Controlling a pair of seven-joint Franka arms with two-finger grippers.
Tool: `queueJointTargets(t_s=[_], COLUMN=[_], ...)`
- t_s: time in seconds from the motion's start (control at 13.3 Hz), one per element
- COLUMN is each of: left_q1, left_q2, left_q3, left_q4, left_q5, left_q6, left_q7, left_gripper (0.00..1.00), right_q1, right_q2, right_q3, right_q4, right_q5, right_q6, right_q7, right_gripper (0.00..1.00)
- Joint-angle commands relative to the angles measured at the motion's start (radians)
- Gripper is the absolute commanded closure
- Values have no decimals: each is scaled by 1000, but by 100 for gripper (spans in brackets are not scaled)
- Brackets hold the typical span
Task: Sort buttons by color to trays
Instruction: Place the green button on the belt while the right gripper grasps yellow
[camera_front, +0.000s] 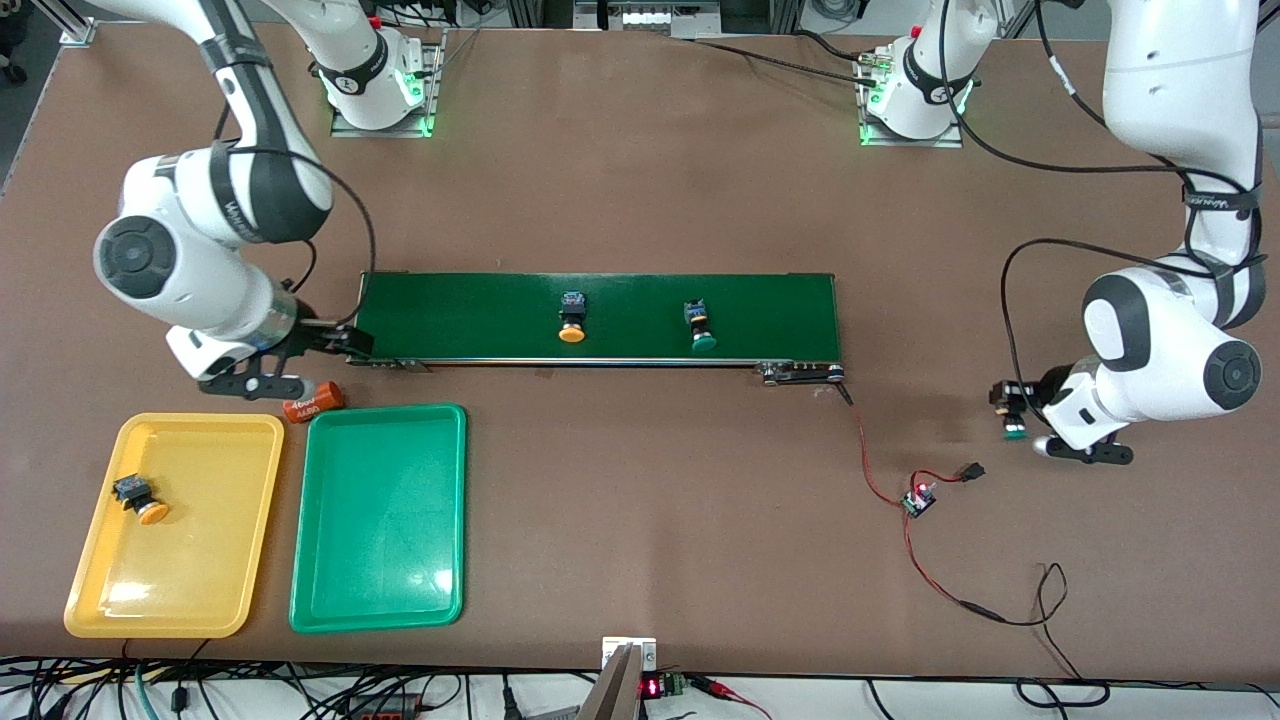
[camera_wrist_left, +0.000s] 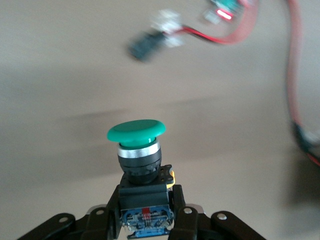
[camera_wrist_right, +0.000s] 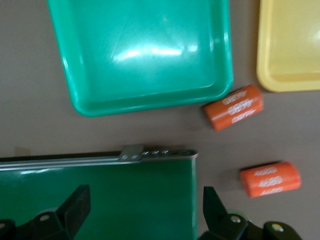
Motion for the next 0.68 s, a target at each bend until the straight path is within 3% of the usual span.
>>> queueJointTargets(t_s=[0.0, 0.15, 0.38, 0.6], left_q1=[-82, -149, -156, -173], left_q2=[-65, -111, -127, -117], left_q3=[3, -15, -181, -345], left_q4=[-10, -16, -19, -40], left_q5=[-17, -17, -18, -14], left_q6=[-144, -204, -185, -77], left_q7=[-95, -240, -509, -793], left_gripper=[85, 85, 85, 82], right_q1=[-7, 17, 124, 192], right_q2=[-34, -27, -3, 35], right_q3=[100, 115, 115, 115], right_q4=[-54, -56, -53, -54], right_q5=[12, 41, 53, 44], right_q6=[21, 38, 108, 186], right_q7=[119, 125, 266, 349], right_gripper=[0, 0, 0, 0])
